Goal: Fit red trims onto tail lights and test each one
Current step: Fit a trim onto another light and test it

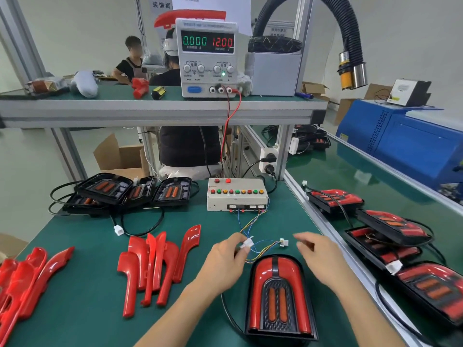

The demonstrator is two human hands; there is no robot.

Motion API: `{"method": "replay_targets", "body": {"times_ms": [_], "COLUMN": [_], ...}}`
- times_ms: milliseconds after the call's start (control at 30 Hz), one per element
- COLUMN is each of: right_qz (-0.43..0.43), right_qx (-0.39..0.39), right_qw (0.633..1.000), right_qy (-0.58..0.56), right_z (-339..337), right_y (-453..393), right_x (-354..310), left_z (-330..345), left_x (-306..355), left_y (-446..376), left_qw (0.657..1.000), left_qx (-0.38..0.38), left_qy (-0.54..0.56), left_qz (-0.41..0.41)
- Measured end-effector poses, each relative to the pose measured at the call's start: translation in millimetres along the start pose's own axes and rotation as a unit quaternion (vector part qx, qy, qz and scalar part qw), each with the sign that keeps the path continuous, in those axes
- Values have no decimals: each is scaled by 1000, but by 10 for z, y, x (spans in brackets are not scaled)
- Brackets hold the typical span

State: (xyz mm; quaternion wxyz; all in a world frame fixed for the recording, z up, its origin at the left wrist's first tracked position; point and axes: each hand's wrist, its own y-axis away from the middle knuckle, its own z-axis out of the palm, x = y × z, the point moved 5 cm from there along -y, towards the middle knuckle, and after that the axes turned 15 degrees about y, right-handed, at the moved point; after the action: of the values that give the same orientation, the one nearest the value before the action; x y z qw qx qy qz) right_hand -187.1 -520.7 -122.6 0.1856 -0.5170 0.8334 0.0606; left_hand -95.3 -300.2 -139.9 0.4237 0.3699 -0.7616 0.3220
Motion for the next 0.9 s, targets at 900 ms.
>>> {"method": "replay_targets", "body": {"times_ms": [900], "right_qz": [-7], "right_qx": [-305], "right_qw": [920], "right_qy": [-245], "right_z": [450], "right_y": [-434], "right_x": [-1086], "left_z": [-105], "left_x": [-212], "left_y": [394], "left_qw": [977], "left_qx": [196], "left_qy": [31], "left_qz": [82]}}
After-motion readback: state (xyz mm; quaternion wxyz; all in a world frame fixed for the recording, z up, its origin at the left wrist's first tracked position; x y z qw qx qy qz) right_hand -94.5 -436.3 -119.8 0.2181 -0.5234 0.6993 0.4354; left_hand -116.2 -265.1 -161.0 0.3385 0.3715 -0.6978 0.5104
